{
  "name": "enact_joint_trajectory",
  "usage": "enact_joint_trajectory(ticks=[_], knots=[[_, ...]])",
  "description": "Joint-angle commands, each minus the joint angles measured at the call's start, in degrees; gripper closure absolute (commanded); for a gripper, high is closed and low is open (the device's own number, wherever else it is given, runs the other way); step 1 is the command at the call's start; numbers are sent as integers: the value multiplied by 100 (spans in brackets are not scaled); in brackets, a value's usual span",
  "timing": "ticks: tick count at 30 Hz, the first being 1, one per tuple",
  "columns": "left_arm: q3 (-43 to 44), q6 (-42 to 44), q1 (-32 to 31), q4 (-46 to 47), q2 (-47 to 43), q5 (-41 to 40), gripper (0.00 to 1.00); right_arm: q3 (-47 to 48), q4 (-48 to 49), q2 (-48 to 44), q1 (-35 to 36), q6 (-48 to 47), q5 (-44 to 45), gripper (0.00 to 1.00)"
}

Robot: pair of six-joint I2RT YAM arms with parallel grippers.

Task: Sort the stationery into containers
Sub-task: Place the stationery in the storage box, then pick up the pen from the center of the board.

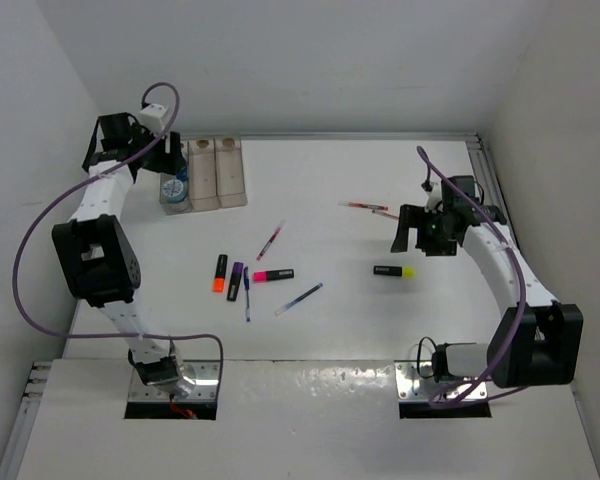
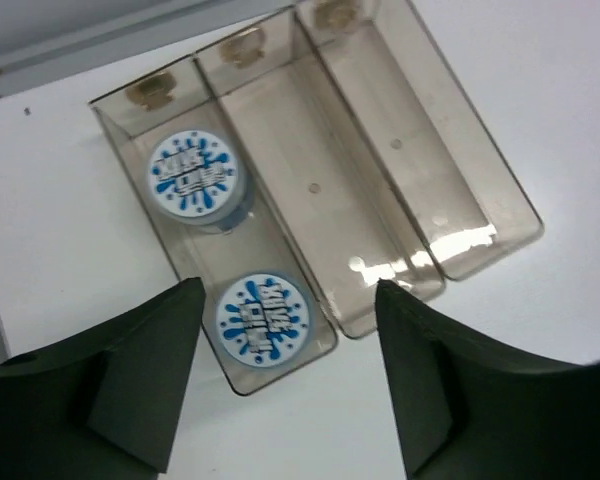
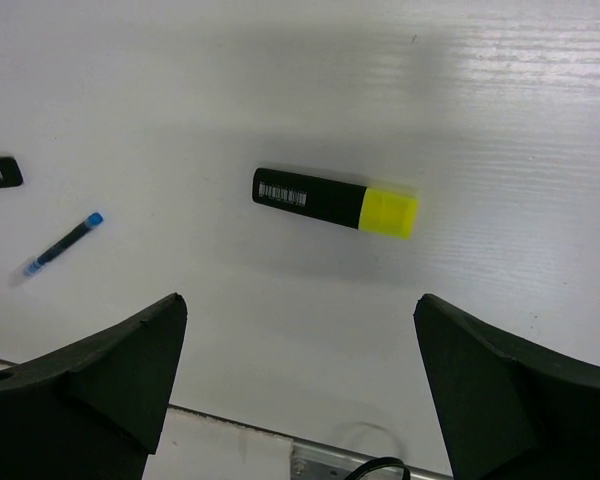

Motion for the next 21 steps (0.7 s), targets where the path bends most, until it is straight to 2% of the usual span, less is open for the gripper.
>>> enact_joint_trajectory(ticks=[1,4,5,7,10,12,17,21], knots=[[-205,814,-410,-335,-723,577,27,-48,216,-275,24,-129,-1,6],[-469,1587,-1218,-994,-1041,604,35,-119,243,-293,24,-147,8,8],[-548,1755,-1716,-1204,-1076,395,40,-163,260,-293,32,-147,8,8],[-907,1704,-2376,-1233,-1182,78,48,-215,295,-310,24,-130,8,12],[-1242,1292,-3071,-1224,-1068,-493,49,-321,383,-337,32,-138,121,15],[-1357,896,-3433,-1189,-902,-793,43,-348,418,-345,41,-156,210,16],[-1507,202,-3891,-1145,-462,-1373,42,-348,471,-319,24,-200,341,16],[-1454,16,-3997,-1189,-31,-1620,46,-356,559,-293,24,-287,456,18]])
